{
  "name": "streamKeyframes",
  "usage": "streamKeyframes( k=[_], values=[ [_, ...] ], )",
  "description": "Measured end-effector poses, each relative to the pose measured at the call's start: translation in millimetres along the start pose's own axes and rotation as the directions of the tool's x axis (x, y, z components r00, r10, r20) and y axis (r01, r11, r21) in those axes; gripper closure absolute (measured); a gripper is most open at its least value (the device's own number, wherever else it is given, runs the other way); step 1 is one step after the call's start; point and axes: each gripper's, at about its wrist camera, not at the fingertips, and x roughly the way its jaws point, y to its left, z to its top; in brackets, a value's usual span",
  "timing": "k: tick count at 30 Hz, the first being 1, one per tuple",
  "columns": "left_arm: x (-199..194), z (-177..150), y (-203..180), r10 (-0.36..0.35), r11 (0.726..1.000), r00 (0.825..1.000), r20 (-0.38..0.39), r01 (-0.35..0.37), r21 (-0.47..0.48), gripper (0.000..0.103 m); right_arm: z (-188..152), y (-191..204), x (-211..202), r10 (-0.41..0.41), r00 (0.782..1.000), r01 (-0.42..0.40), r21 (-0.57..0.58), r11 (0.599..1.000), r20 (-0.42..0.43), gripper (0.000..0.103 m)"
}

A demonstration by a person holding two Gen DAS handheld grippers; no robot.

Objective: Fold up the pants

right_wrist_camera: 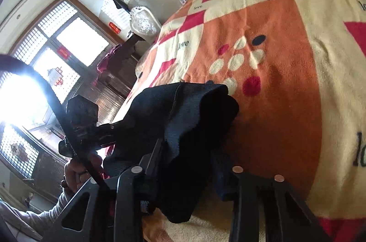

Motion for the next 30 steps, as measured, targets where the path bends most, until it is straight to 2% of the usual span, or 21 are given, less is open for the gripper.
streamKeyframes(
  k=[3,5,8,9,11,12,13,15,16,18,20,23,25,27,30],
  values=[
    [13.8,30.1,-16.4,0.002,0.999,0.999,0.032,-0.004,0.054,0.067,15.6,13.2,-10.3,-0.071,0.996,0.075,-0.074,0.994,0.057,0.072],
    [34.8,54.0,-19.7,0.002,0.998,1.000,0.026,-0.003,0.066,0.067,38.8,0.6,-13.1,-0.077,0.995,0.080,-0.040,0.996,0.071,0.072],
    [71.7,76.3,-18.9,0.069,0.992,0.998,-0.003,-0.068,0.104,0.065,72.1,-32.3,-4.0,-0.080,0.996,0.079,0.027,0.996,0.035,0.072],
    [84.0,77.2,-18.1,0.110,0.986,0.994,-0.011,-0.108,0.125,0.062,80.5,-47.1,2.5,-0.087,0.996,0.086,0.054,0.995,0.012,0.072],
    [92.3,74.2,-15.0,0.156,0.977,0.987,0.028,-0.158,0.141,0.036,85.4,-68.4,18.7,-0.104,0.993,0.108,0.078,0.991,-0.056,0.066],
    [90.2,70.9,-14.3,0.171,0.972,0.983,0.064,-0.179,0.149,0.032,83.4,-79.1,23.4,-0.086,0.994,0.092,0.100,0.991,-0.062,0.058],
    [88.5,67.3,-12.3,0.169,0.973,0.982,0.084,-0.180,0.147,0.029,81.7,-84.3,20.4,-0.052,0.998,0.055,0.114,0.992,-0.035,0.058],
    [82.4,64.6,-5.9,0.134,0.982,0.986,0.102,-0.146,0.122,0.029,82.3,-81.8,17.7,-0.051,0.998,0.054,0.094,0.994,-0.038,0.055],
    [76.7,63.2,-3.3,0.135,0.982,0.982,0.135,-0.150,0.111,0.029,81.1,-78.2,14.8,-0.051,0.998,0.053,0.068,0.996,-0.022,0.055],
    [67.7,59.7,1.3,0.137,0.984,0.973,0.187,-0.155,0.086,0.029,79.0,-65.3,-0.3,-0.064,0.995,0.065,-0.010,0.998,0.079,0.055],
    [64.2,59.1,2.0,0.169,0.979,0.959,0.229,-0.189,0.071,0.029,73.2,-54.9,-16.9,-0.032,0.986,0.043,-0.063,0.997,0.165,0.055],
    [60.1,59.2,-1.8,0.228,0.967,0.936,0.268,-0.251,0.053,0.029,65.9,-54.4,-35.2,-0.013,0.969,0.029,-0.060,0.998,0.248,0.055],
    [58.1,61.3,-0.1,0.279,0.955,0.918,0.284,-0.297,0.023,0.029,65.7,-57.9,-41.5,-0.035,0.956,0.046,-0.033,0.998,0.291,0.055],
    [57.2,62.0,4.3,0.292,0.952,0.913,0.286,-0.305,0.000,0.029,65.2,-57.3,-44.1,-0.034,0.950,0.043,-0.020,0.999,0.311,0.055],
    [58.9,64.2,8.7,0.293,0.953,0.916,0.273,-0.302,-0.011,0.029,67.9,-57.3,-44.8,-0.038,0.949,0.043,-0.009,0.999,0.312,0.055]
  ],
)
